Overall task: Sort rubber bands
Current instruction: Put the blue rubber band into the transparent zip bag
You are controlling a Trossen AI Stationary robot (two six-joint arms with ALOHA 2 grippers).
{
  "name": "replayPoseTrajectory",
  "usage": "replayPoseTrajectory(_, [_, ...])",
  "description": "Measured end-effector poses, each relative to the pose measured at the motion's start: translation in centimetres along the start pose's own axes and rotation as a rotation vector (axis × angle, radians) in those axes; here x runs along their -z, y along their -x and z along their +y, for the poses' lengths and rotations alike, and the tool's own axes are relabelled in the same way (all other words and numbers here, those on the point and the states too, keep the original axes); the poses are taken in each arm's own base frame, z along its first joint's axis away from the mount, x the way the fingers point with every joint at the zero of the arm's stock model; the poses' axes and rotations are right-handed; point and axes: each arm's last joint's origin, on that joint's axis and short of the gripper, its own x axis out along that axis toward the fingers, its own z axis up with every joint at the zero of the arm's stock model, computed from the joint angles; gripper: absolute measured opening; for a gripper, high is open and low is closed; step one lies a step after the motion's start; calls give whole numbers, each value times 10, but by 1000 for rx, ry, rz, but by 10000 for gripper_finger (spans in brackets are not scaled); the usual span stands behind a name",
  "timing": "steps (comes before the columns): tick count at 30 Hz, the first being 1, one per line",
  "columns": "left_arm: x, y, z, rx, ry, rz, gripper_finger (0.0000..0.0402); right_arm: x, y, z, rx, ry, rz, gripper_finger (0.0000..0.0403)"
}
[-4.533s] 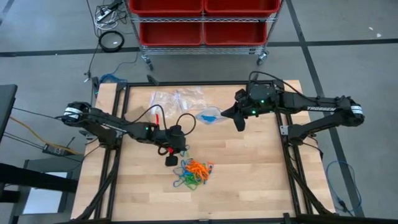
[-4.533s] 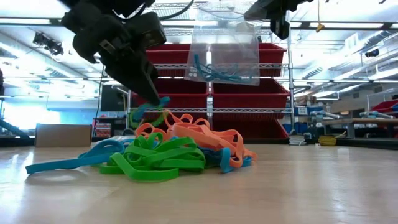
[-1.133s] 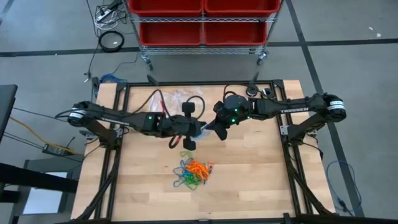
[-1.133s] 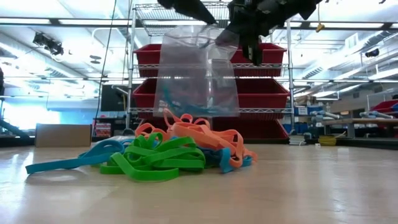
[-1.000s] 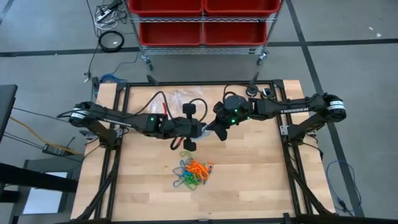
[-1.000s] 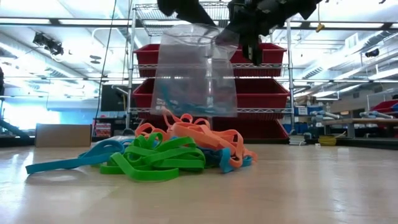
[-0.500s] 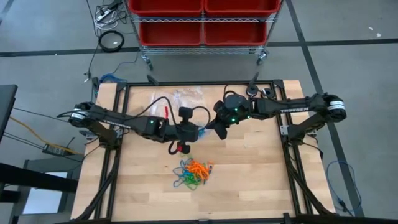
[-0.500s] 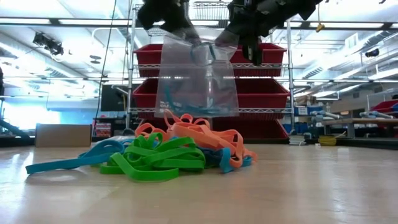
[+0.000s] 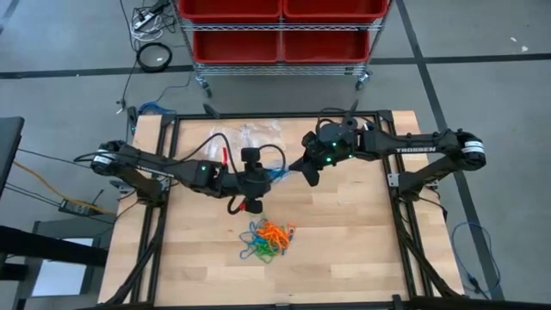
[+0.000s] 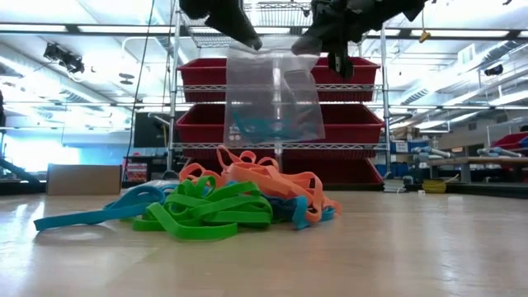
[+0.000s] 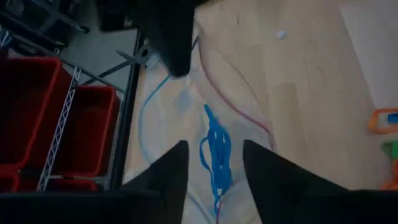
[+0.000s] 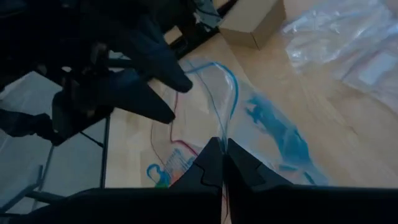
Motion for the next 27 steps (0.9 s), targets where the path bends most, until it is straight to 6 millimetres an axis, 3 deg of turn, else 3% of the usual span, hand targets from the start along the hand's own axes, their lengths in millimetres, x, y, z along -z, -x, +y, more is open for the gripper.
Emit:
replayPoseTrajectory(6, [7, 15, -8, 70, 46, 48, 183, 0, 14, 1, 36, 15, -2, 0])
replayPoseTrajectory(13, [28, 19, -45, 176, 82, 105, 182, -2, 32, 5, 61, 35, -42, 0])
replayPoseTrajectory(21, [80, 3, -101, 302, 212, 94, 182, -3, 44, 9, 57, 40, -67, 0])
replayPoseTrajectory(27, [124, -2, -130, 373, 267, 68, 182, -3, 44, 9, 57, 29, -66, 0])
